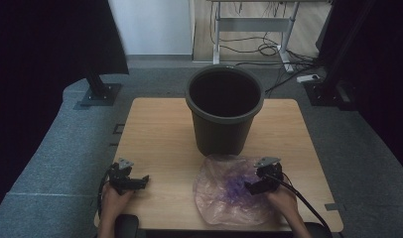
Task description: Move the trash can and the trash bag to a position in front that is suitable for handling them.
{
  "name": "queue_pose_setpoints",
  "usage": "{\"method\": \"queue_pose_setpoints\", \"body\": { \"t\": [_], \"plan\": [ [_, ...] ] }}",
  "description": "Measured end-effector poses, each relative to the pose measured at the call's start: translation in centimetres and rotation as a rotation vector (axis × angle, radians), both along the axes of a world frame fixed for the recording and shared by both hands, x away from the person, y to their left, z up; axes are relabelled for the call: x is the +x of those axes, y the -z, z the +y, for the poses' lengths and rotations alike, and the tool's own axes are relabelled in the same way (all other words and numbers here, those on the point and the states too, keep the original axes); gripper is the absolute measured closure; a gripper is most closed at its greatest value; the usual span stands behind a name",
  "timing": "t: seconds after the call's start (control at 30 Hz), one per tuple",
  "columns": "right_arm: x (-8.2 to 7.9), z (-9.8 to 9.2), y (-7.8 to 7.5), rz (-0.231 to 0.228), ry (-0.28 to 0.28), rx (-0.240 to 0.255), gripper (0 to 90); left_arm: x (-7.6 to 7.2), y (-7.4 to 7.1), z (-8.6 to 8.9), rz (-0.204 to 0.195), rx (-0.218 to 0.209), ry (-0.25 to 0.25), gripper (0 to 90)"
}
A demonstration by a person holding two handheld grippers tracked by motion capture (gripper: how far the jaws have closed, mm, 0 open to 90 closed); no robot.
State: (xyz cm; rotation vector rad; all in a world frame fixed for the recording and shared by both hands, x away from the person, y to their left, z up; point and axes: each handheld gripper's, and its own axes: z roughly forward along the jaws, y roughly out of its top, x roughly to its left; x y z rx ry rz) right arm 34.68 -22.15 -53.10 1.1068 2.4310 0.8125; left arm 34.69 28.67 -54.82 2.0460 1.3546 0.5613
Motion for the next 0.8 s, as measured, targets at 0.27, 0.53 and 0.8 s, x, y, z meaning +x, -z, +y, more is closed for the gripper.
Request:
{"method": "queue_pose_setpoints", "body": {
  "t": [0.27, 0.53, 0.8],
  "plan": [
    [0.8, -4.0, 0.2, 0.004, 0.111, -0.008, 0.0, 0.0, 0.0, 0.0, 0.0, 0.0, -0.001, 0.0],
    [1.1, -8.0, 0.2, -0.012, 0.238, -0.009, 0.0, 0.0, 0.0, 0.0, 0.0, 0.0, -0.002, 0.0],
    [-1.0, -7.7, -4.6, -0.106, 0.193, 0.04, 0.3, 0.0, 0.0, 0.0, 0.0, 0.0, -0.004, 0.0]
  ]
}}
